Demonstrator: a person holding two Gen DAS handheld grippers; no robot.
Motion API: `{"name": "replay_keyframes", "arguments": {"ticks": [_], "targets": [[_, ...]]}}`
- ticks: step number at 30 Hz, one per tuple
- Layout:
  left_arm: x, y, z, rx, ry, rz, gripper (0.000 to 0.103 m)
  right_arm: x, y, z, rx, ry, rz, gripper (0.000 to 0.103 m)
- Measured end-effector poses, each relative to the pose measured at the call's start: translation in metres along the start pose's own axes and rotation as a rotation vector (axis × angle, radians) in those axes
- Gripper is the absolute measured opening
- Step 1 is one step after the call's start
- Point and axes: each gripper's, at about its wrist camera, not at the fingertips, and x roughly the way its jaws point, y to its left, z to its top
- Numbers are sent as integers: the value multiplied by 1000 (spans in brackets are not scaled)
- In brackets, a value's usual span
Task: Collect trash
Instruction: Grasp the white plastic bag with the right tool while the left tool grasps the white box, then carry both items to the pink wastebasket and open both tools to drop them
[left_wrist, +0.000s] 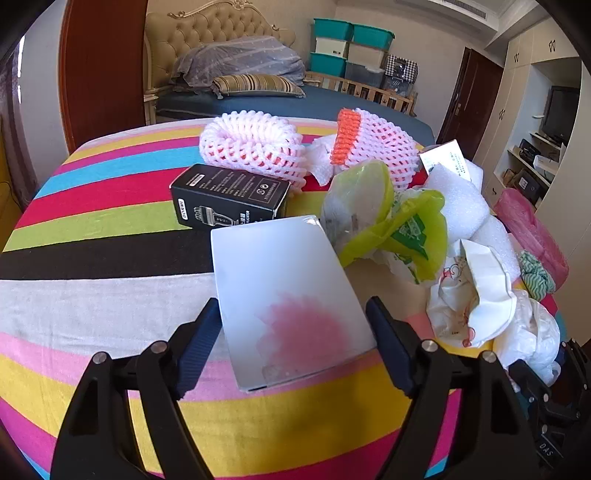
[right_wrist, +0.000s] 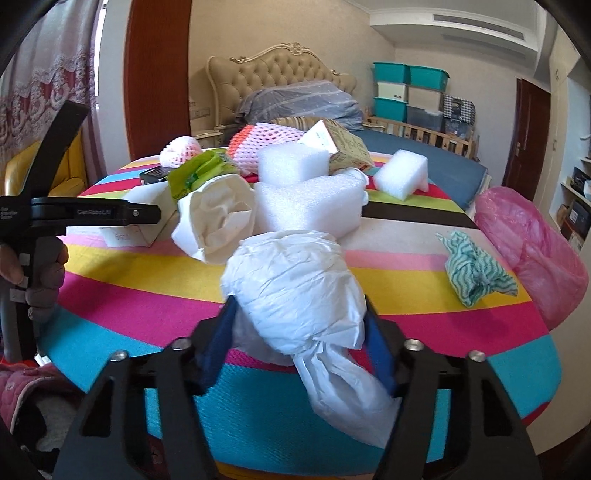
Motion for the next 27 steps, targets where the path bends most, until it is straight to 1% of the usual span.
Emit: {"name": "replay_keyframes", "arguments": {"ticks": [2,5,8,12,16,20,23,27], "targets": [[-6,0,-4,6,-7,7,76,-4,1,-1,-9,-18,9,43],[-17,0,-10,21,-39,22,75,-10,-1,-2,-3,-42,26,38],[-32,-2,-15,36,-86,34,75,-17,-3,-2,3,-65,38,37],[-55,-10,-17,74,-172,38,75,-27,-8,-2,20,-104,35,35],[-73,-27,-17,127,-258,16,74,-37,-16,1,41,-146,16,35],[-79,-40,-17,154,-293,-5,74,-43,-27,0,65,-160,-2,35],[-77,-44,-18,172,-290,1,74,-45,-33,-2,83,-165,-8,35],[-82,-44,-16,168,-294,-27,73,-48,-38,-2,93,-178,-10,35]]}}
